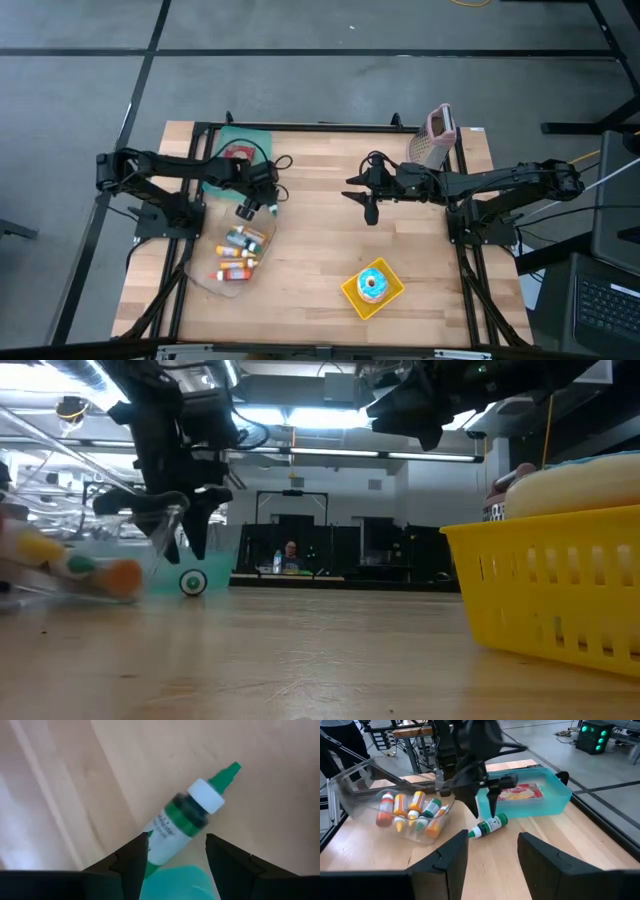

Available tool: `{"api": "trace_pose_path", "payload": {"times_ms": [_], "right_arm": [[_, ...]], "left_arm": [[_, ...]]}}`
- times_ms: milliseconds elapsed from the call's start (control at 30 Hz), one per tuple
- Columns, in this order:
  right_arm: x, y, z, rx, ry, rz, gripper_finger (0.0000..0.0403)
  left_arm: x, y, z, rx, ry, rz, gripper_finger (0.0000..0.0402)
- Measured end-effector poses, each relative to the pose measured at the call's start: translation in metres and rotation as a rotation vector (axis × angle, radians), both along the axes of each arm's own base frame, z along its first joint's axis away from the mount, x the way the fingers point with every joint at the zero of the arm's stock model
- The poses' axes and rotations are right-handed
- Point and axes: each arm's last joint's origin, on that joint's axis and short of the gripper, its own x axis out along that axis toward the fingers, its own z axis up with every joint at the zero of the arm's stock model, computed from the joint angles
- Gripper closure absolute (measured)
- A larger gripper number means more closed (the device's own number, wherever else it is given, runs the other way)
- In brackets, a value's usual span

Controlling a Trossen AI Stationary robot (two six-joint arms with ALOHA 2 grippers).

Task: Pick & Place Food Item
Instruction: Put the green food coloring bottle into the transparent bin

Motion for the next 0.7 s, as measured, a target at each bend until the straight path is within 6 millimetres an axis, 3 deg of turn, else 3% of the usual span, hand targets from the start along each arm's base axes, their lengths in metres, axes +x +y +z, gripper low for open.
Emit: {"api": "trace_pose_path", "payload": {"times_ms": [333,700], "right_arm": [[0.000,-0.001,0.000,-0.002,0.003,-0.019,0.0234],[0.000,-0.001,0.000,-0.002,0.001,-0.019,0.0234]], "left_arm": [[0.003,-0.002,0.003,0.026,-0.002,-0.010,0.0208],[0.014,0.001,0.026,0.060,-0.026,-0.008,0.0208]]}}
